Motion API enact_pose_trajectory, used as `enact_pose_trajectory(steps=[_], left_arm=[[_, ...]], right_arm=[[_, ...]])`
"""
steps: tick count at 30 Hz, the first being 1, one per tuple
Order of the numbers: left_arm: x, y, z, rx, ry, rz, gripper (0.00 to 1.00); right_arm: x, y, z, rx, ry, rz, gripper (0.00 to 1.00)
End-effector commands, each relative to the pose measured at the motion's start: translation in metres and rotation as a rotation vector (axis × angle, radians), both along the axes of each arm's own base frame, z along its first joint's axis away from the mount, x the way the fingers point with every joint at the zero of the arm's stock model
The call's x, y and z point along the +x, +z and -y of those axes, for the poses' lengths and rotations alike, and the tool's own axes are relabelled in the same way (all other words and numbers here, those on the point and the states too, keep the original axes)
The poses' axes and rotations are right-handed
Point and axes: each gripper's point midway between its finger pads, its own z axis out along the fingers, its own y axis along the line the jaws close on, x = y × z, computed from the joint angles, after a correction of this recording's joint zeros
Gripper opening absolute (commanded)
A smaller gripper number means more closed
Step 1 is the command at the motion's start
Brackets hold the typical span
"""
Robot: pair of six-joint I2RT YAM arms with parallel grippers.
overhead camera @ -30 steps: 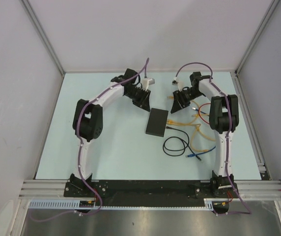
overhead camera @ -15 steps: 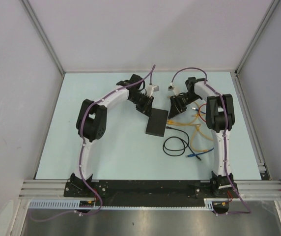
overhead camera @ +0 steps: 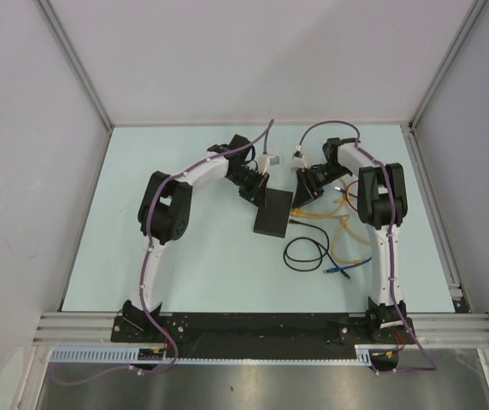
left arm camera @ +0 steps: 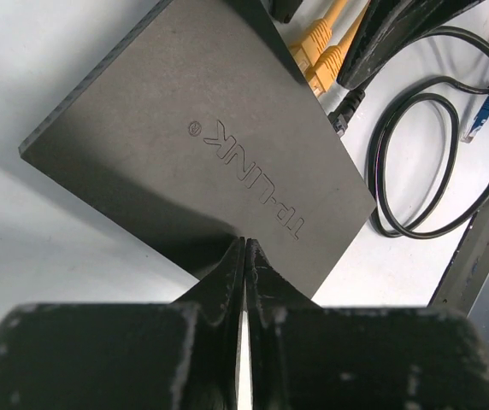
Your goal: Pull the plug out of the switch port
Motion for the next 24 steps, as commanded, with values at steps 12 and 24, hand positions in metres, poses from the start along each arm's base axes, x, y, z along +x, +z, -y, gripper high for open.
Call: enact_pose_trajectory(steps=[12,24], left_arm=[[0.003,-0.015,-0.005,0.053,-0.008,0.033,0.05],[0.005,-0.012,-0.005,0.053,-0.009,0.042,0.05]], right_arm=[[-0.006,-0.042,0.002,-0.071,0.018,-0.057,0.45],[-0.013,-0.057,-0.003,-0.145,0.053,-0.101,0.36]])
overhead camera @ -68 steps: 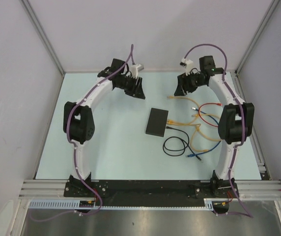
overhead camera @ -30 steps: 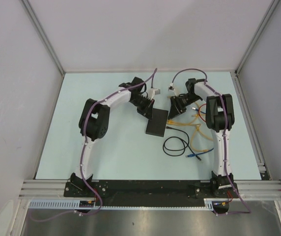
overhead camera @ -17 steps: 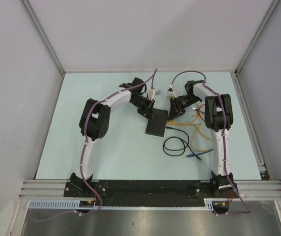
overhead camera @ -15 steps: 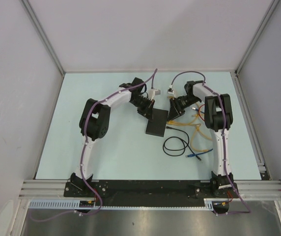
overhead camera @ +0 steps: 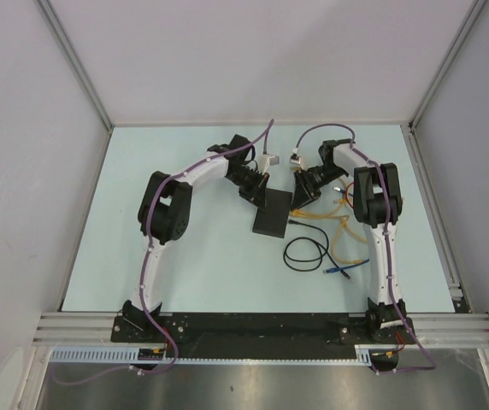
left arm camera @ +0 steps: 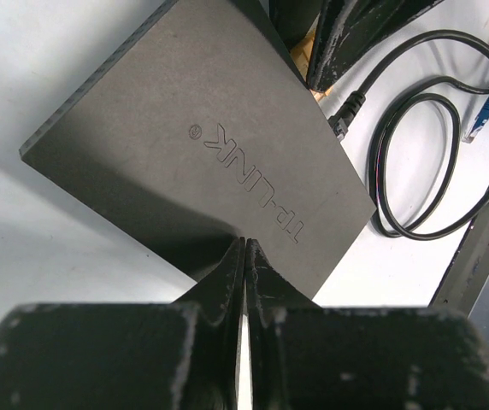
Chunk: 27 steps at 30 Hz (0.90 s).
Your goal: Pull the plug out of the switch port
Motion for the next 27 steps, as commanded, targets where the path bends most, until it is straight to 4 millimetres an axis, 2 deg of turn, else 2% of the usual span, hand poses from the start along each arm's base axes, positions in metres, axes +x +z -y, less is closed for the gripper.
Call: enact_pose_trajectory(steps=[1,7,15,24,27], left_arm=[[0.005,-0.012,-0.004,0.051,-0.009,0.042,0.05],[0.003,-0.011,-0.005,0.057,-0.014,0.047,0.05],[0.002,-0.012,-0.004,0.06,-0.019,0.048,0.05],[0.004,-0.012,-0.004,0.061,-0.02,0.056,0.06],[0.004,-0.012,-0.005,0.064,-0.019,0.055,0.06]], right_arm=[[-0.007,-0.047,0.004,-0.13,0.062,-0.015,0.36],[-0.004,-0.048,0.005,-0.139,0.041,-0.02,0.34],[-0.001,-0.058,0.004,-0.209,0.018,-0.021,0.27],[-0.001,-0.061,0.003,-0.245,0.029,0.006,0.16],[-0.004,-0.06,0.011,-0.253,0.09,0.046,0.11]])
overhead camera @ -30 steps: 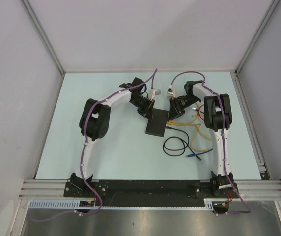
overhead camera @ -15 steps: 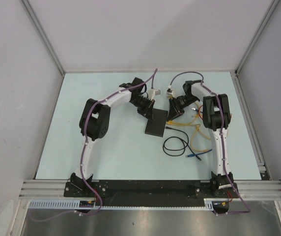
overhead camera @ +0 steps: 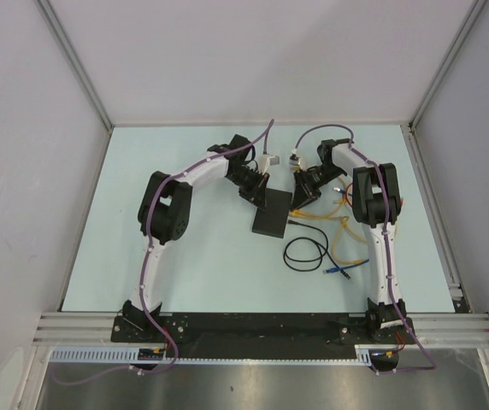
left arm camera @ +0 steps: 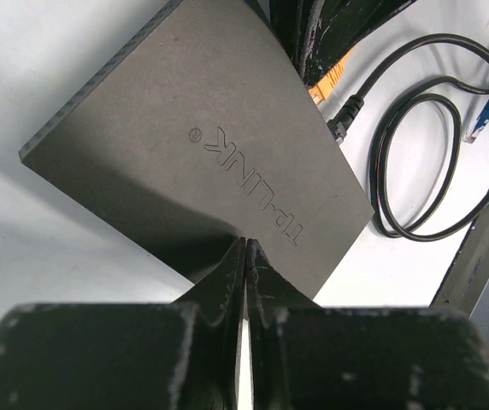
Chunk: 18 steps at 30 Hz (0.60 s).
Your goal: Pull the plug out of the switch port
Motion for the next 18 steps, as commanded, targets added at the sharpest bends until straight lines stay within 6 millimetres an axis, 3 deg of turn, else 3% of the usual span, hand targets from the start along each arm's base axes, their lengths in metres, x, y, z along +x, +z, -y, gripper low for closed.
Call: enact_pose_trajectory(steps=[1,3,4,5,18], left_arm=[[0.003,-0.011,-0.005,0.061,-0.019,0.053,0.06],[0.003,-0.012,-0.005,0.063,-0.02,0.052,0.06],[0.004,-0.011,-0.005,0.062,-0.02,0.055,0.06],[0.003,-0.013,-0.005,0.063,-0.02,0.052,0.06],[0.004,-0.011,-0.004,0.061,-0.018,0.058,0.06]], right_arm=[[-0.008,-0.055,0.016,-0.192,0.164,0.107,0.09],[-0.011,-0.057,0.023,-0.172,0.243,0.131,0.05],[-0.02,-0.046,0.025,-0.161,0.256,0.065,0.05],[-0.024,-0.049,0.026,-0.151,0.261,0.032,0.05],[-0.018,-0.033,0.037,-0.182,0.29,0.072,0.01]])
